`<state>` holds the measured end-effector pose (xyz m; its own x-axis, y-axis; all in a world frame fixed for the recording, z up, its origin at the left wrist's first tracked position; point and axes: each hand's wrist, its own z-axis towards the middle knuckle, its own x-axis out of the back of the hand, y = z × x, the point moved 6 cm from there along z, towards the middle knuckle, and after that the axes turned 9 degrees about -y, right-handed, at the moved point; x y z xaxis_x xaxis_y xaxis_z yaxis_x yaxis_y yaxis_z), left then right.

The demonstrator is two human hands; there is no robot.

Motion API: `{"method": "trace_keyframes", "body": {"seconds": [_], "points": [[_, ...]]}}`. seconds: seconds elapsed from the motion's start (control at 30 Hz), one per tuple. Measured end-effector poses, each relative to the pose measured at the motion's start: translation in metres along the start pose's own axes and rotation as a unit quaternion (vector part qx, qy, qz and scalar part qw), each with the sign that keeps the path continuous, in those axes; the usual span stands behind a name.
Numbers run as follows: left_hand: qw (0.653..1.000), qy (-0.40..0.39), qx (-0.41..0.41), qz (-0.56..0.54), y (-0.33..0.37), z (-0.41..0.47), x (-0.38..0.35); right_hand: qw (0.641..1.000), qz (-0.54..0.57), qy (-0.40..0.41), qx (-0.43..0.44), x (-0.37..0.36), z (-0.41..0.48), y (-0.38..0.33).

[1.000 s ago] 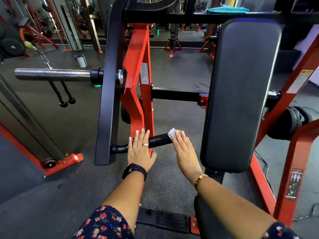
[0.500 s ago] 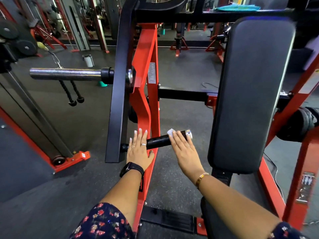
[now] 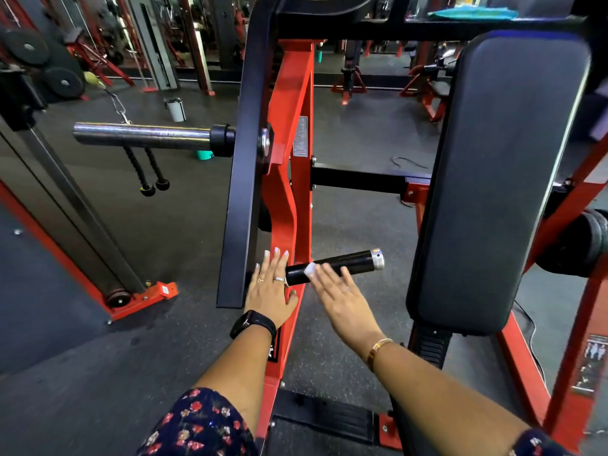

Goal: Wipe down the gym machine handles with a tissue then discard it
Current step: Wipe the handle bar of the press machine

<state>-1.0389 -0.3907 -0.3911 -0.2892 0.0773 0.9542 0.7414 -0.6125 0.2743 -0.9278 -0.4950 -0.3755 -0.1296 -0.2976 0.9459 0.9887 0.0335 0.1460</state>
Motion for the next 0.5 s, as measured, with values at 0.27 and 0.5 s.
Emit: {"method": "trace_keyframes", "body": {"seconds": [0.27, 0.5], "points": [[1.0, 0.016, -0.016, -0.009, -0.003, 0.001, -0.001, 0.988, 0.038, 0.042, -0.141, 0.02, 0.03, 0.019], [0.999, 0.026, -0.032, 0.005, -0.004, 0.004, -0.002, 0.998, -0.016, -0.02, 0.051, 0.002, 0.044, -0.035]]}}
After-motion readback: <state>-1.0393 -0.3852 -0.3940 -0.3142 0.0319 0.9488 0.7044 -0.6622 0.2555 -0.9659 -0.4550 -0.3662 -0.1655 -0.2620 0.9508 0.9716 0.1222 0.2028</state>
